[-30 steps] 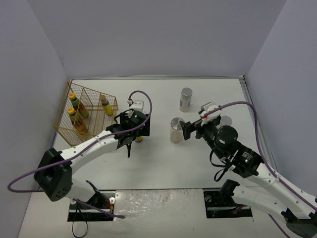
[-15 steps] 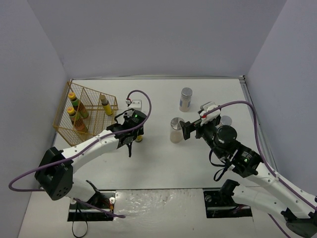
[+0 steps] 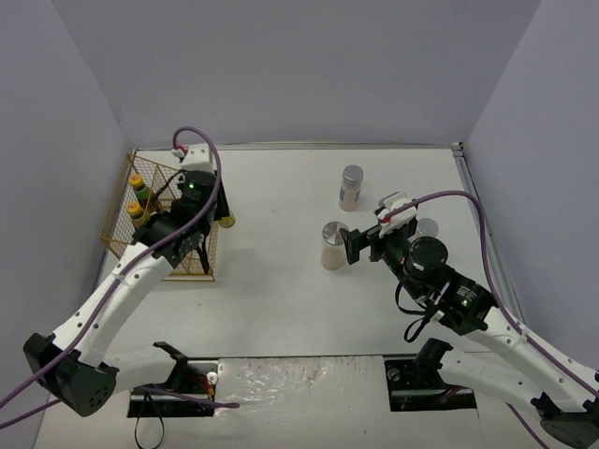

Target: Organize the condiment bottles

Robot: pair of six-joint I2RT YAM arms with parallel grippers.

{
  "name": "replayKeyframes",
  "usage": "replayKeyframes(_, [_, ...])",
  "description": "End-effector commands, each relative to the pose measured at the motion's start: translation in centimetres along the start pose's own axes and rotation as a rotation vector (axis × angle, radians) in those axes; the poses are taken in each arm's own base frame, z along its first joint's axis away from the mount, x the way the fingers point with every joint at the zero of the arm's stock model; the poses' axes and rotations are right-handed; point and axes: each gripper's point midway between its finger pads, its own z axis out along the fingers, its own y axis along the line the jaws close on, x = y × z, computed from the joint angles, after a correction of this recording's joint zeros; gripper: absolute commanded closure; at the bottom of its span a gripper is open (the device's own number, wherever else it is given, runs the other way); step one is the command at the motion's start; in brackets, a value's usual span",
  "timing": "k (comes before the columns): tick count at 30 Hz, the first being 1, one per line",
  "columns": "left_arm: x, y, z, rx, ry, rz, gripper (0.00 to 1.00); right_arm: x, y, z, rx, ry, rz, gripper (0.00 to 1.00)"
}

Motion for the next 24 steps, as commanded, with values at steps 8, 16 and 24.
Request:
replayKeyframes(8, [-6.1, 5.8, 2.6, -0.124, -0.098, -0.07, 1.0, -1.9, -0.7, -0.2, 0.031, -0.076, 0.039, 0.0])
replayKeyframes(16, [-3.6, 7.4, 6.7, -0.193, -0.042, -0.066, 1.0, -1.7, -0.5, -0.2, 0.022, -0.073, 0.046, 0.0])
replayKeyframes(24, [-0.6, 7.1, 9.0, -0.176, -0.006, -0.083, 0.81, -1.6, -0.5, -0.2, 0.022, -0.071, 0.047, 0.0])
